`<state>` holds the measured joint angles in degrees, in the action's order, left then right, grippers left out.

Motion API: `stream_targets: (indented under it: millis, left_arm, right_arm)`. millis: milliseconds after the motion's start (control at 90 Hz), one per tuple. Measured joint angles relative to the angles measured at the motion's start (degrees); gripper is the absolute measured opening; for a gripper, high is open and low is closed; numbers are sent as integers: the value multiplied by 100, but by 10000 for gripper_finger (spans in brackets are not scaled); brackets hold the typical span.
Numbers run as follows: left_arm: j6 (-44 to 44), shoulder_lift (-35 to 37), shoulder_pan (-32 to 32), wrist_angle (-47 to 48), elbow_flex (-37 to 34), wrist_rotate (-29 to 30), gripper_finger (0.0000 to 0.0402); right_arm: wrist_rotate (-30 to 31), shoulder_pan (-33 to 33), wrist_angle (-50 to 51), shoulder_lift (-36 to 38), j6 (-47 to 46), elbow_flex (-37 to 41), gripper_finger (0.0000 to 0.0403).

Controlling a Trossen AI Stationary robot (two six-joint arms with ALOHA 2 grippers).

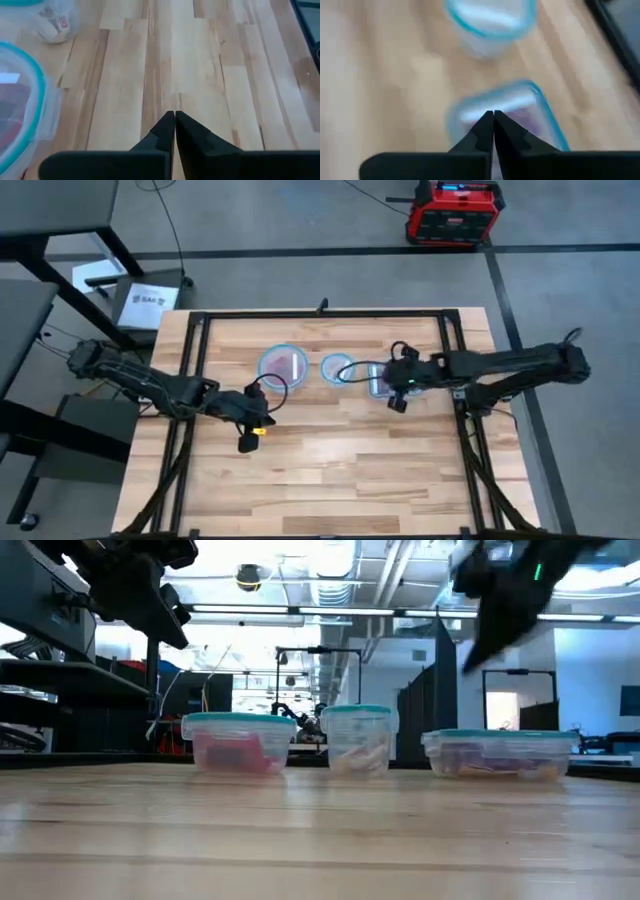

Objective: Sort candy
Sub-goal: Move the center transparent bin to the top right, then return to Home Position

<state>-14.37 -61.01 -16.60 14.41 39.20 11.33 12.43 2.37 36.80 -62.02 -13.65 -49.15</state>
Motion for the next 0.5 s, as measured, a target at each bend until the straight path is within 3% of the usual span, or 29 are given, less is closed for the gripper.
stream_targets:
  millis: [111,211,356,500]
  left_arm:
    - [123,0,2,-138,0,0,0]
    - [168,0,2,-264,4,2,0]
    - [270,0,2,-386,4,6,0]
    - [562,0,17,-304,4,200,0]
  right_arm:
    - [-1030,419,-1593,423,161,180,0]
    - [-1648,506,-3210,965,441,829,0]
    - [-1736,405,-4688,1999,434,1833,0]
    - [-1733,530,-4663,2843,204,2361,0]
